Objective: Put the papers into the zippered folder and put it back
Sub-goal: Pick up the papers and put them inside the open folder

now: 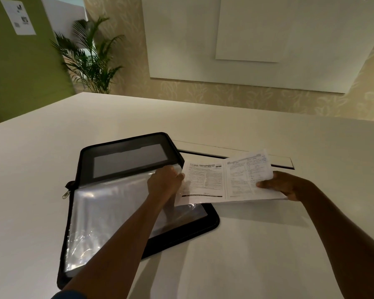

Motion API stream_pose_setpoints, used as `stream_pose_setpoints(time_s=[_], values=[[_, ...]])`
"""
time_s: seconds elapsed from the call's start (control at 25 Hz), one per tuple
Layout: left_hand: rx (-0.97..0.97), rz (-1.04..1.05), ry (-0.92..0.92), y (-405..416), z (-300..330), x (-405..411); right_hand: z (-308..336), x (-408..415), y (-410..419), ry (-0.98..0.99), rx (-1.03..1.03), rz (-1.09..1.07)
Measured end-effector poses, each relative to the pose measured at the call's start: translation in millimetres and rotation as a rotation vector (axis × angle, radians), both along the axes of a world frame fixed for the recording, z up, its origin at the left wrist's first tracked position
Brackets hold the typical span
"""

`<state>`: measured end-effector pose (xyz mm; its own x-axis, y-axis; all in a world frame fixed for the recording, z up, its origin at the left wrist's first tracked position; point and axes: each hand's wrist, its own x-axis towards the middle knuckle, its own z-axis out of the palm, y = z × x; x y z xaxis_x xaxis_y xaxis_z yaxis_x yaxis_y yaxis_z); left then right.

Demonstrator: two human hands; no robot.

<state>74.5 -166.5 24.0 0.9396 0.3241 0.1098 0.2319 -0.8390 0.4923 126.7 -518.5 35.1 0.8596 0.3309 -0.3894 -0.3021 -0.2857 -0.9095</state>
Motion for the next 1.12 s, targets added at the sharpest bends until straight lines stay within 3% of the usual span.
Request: stream_pose_setpoints(time_s=[0.28, 0.44, 0.56, 0.76, 1.12], values=[[0.056, -0.02, -0.048, -2.5, 6.1, 16.5, 2.5, -0.2, 11.5, -0.042, -0.44, -0.161], [0.098, -0.001, -0.003, -2.4, 7.7, 26.7, 12.5, 12.8, 25.6, -0.361, -1.065, -0.356], [0.117, 0.007, 0.044, -2.6, 8.3, 30.7, 10.2, 25.8, 56.4, -0.604, -0.93, -0.301], [0.064, -0.014, 0.141, 0.5, 10.7, 40.8, -1.7, 52.8, 136.4, -0.674, -0.653, -0.005], [-0.109, 0.003, 0.157, 12.5, 0.3, 50.5, -20.9, 89.7, 201.0, -0.618, -0.833, 0.063]])
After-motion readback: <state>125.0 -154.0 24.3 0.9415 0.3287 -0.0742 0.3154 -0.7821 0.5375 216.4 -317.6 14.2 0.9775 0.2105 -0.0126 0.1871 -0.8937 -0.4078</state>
